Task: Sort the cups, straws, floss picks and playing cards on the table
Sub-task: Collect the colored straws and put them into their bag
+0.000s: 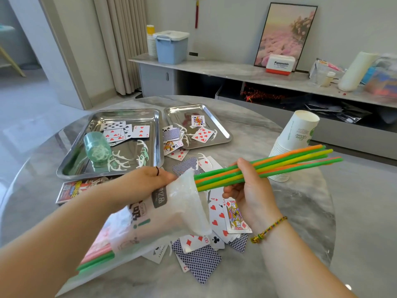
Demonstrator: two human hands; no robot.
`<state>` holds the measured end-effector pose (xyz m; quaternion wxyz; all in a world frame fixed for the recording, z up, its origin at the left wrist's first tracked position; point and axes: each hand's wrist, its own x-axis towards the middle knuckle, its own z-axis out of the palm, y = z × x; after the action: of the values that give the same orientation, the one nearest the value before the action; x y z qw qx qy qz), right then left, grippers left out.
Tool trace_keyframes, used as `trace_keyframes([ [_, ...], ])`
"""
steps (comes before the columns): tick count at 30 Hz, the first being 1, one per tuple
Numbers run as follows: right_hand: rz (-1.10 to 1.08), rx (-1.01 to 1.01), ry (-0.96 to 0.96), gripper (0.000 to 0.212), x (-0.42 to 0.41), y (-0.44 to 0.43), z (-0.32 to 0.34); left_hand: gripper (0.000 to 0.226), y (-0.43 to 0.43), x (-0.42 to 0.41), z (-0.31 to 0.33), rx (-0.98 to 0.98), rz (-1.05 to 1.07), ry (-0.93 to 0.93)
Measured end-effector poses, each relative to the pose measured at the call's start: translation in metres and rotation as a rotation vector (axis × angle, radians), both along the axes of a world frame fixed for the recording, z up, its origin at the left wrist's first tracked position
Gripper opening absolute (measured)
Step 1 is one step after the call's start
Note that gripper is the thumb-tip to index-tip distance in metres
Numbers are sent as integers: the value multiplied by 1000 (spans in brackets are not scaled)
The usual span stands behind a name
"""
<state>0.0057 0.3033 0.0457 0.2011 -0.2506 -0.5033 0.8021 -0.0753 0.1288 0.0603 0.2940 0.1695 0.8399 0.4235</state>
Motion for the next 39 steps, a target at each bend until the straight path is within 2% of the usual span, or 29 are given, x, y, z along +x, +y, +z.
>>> trace_keyframes([
  [2, -4, 11, 1, 29, 0, -1, -1, 22, 2, -4, 0, -31, -28, -39],
  [5, -21, 2, -8, 29, 0, -1, -1, 15, 5, -7, -2, 67, 11, -22],
  [10, -57, -129, -5, 28, 2, -1, 0, 16, 10, 6, -10, 48, 82, 403],
  [13, -72, -151, 27, 28, 3, -4, 1, 19, 11, 16, -8, 121, 118, 537],
  [18, -43, -36, 20, 30, 4, -9, 1, 20, 11, 14, 1, 226, 239, 534],
  [23, -4, 109, -1, 28, 5, -6, 5, 20, 4, 10, 5, 214, 174, 527],
  [30, -77, -11, 56, 28, 7, 0, 6, 21, 12, 16, 1, 216, 106, 476],
  [36, -31, 114, 31, 30, 8, 1, 10, 18, 12, 17, -1, 190, 84, 476],
  [39, -41, 83, 63, 30, 9, 1, 11, 19, 15, 17, 0, 149, 12, 466],
])
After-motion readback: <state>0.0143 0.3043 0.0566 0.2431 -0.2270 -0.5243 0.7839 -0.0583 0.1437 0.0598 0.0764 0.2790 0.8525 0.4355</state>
